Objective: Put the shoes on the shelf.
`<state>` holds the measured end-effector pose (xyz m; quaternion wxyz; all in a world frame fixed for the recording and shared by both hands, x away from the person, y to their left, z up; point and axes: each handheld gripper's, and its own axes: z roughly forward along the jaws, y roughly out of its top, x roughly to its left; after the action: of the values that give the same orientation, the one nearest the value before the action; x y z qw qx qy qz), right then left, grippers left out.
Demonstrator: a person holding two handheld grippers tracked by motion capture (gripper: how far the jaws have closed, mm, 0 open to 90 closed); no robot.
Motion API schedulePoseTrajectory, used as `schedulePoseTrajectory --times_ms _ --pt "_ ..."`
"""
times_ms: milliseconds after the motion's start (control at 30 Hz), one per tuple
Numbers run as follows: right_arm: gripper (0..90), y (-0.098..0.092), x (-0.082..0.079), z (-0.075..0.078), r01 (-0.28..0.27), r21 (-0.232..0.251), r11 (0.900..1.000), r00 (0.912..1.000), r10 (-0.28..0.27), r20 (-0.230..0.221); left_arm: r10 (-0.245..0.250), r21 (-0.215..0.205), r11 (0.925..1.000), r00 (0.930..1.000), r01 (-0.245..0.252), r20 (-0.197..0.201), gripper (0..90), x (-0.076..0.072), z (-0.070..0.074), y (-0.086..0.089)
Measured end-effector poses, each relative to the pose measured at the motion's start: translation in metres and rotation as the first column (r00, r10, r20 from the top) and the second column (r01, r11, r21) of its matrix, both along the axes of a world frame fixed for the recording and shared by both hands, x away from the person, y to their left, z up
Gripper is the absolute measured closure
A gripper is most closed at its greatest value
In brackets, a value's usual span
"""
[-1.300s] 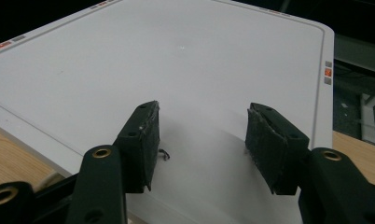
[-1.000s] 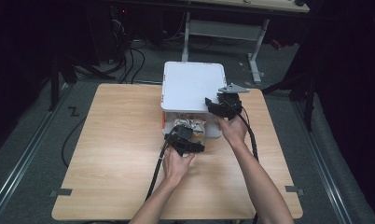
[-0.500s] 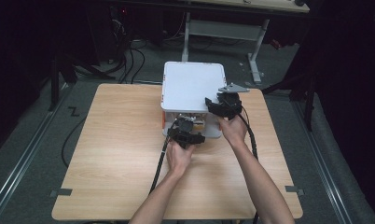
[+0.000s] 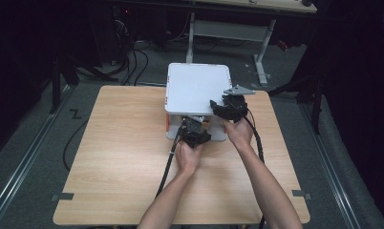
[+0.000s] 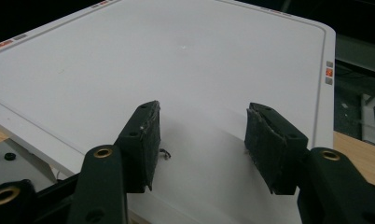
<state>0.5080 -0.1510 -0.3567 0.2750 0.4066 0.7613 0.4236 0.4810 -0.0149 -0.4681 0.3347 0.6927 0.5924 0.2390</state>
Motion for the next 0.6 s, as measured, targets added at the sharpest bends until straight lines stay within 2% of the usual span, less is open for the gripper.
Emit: schedulePoseTrajectory --times_ms 100,200,233,267,300,333,367,500,600 --pt "45.3 0.000 0.000 0.000 -0.003 -0.001 1.000 1.0000 0.003 -0.001 0.004 0.007 1.0000 1.0000 -0.004 -0.003 29.5 -0.001 0.000 0.000" --pt "45.3 0.000 0.000 0.001 -0.003 -0.002 1.000 1.0000 0.003 -0.003 -0.021 0.010 0.9997 0.9997 0.021 -0.009 29.2 -0.002 0.002 0.004" --pt "45.3 0.000 0.000 0.000 -0.005 0.001 1.000 1.0000 0.005 -0.004 -0.032 0.032 0.9990 0.9995 0.032 -0.008 28.0 -0.003 0.003 0.006" --pt "45.3 0.000 0.000 0.000 -0.004 0.003 1.000 1.0000 0.004 -0.004 -0.056 0.111 0.9923 0.9984 0.055 0.002 26.5 -0.003 0.006 0.012" --pt "45.3 0.000 0.000 0.000 -0.004 0.003 1.000 1.0000 0.004 -0.004 -0.051 0.075 0.9958 0.9987 0.052 -0.002 25.8 -0.005 0.006 0.012" --pt "45.3 0.000 0.000 0.000 -0.002 0.004 1.000 1.0000 0.002 -0.006 -0.041 0.025 0.9988 0.9989 0.041 -0.023 24.2 -0.006 0.005 0.009" --pt "45.3 0.000 0.000 0.001 -0.003 0.003 1.000 1.0000 0.003 -0.005 -0.030 0.034 0.9989 0.9991 0.031 -0.029 23.0 -0.008 0.006 0.010" --pt "45.2 -0.001 0.001 0.001 -0.005 0.009 1.000 0.9999 0.005 -0.010 -0.078 0.061 0.9950 0.9965 0.080 -0.030 24.0 -0.014 0.005 0.020" --pt "45.2 -0.002 0.001 0.002 -0.006 0.013 1.000 0.9999 0.006 -0.016 -0.096 0.050 0.9940 0.9950 0.097 -0.029 24.2 -0.020 0.009 0.028"
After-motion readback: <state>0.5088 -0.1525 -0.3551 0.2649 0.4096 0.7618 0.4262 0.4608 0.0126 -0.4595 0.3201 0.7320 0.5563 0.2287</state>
